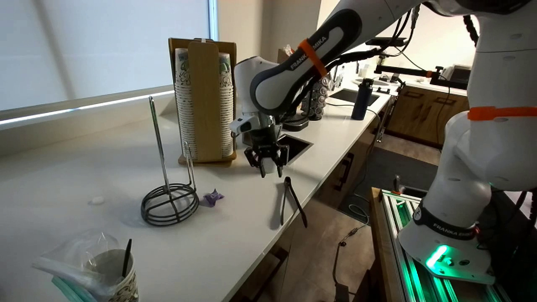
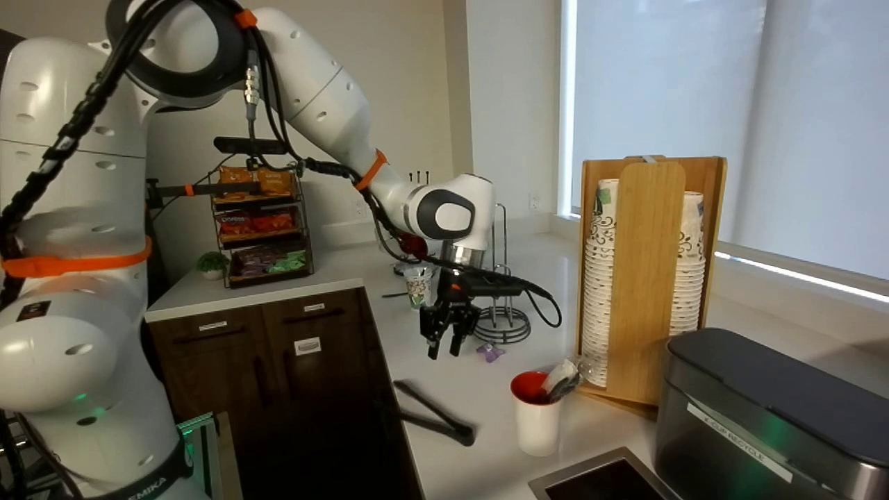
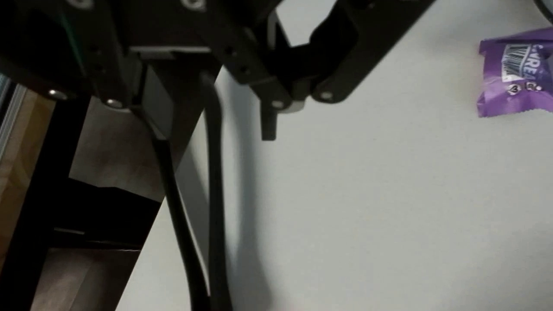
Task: Remove the tongs from the cup
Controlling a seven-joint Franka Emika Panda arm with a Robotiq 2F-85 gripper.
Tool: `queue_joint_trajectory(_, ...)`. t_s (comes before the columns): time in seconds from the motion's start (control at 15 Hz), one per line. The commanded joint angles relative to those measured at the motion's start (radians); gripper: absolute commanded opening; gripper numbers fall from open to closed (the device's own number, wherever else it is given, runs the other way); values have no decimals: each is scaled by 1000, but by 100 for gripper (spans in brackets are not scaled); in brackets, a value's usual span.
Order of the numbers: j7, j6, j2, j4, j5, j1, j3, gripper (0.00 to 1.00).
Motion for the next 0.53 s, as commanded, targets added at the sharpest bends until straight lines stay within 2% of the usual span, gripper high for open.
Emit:
queue_joint_trajectory(0.0, 66, 108, -40, -6, 3, -7, 10, 90)
queue_joint_trajectory(0.07, 75, 153, -72, -25, 29, -10, 15, 97)
queue_joint_trajectory(0.13, 85, 195, -96, -40, 47, -11, 18, 100)
queue_joint_trajectory(0.33, 149, 335, -154, -77, 61, -8, 16, 100)
queue_joint_trajectory(0.47, 246, 398, -175, -93, 42, -9, -1, 100)
